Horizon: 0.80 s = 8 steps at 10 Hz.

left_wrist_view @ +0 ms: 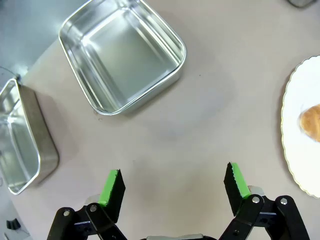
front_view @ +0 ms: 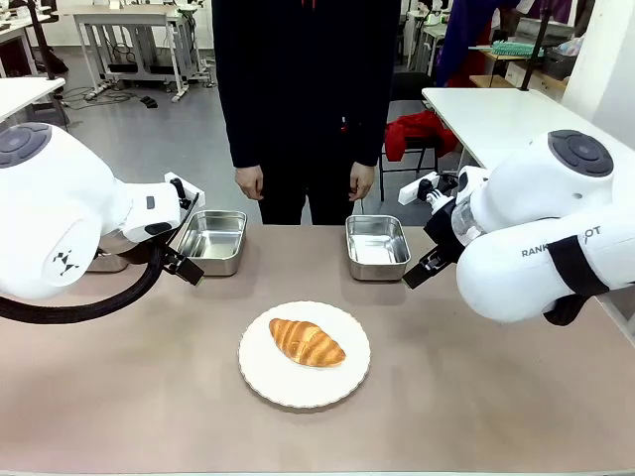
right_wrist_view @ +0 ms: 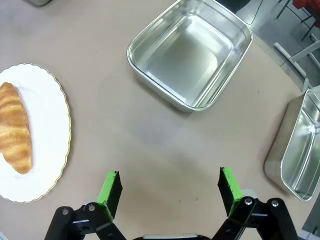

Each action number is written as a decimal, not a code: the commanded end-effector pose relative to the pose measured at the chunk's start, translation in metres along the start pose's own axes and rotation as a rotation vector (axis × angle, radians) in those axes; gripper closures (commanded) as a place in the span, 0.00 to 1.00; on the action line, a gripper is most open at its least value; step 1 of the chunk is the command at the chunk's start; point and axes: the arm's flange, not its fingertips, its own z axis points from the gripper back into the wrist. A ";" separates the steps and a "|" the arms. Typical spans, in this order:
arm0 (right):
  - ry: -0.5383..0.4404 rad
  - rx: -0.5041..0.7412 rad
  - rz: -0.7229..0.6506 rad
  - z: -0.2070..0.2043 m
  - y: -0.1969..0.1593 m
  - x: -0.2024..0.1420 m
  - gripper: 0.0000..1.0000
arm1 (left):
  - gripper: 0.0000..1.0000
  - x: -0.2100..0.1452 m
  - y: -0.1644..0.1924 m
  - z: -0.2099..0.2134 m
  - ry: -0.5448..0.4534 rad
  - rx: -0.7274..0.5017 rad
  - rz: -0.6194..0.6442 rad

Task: Place the bread in the container.
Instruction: Place the Butter Roll into the Airtight Container indicated by the human.

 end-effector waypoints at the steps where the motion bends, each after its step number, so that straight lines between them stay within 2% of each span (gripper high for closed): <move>1: 0.000 0.000 0.000 0.000 0.000 0.000 0.00 | 0.00 0.000 0.000 0.000 0.000 0.000 0.000; 5: 0.000 0.000 0.000 0.000 0.000 0.000 0.00 | 0.00 0.000 0.000 0.000 0.000 0.000 0.000; 6: -0.052 0.021 0.008 0.021 -0.019 0.023 0.00 | 0.00 0.014 0.015 0.026 -0.061 -0.023 -0.035; 8: -0.109 0.020 0.019 0.080 -0.061 0.070 0.00 | 0.00 0.042 0.062 0.077 -0.108 -0.073 -0.020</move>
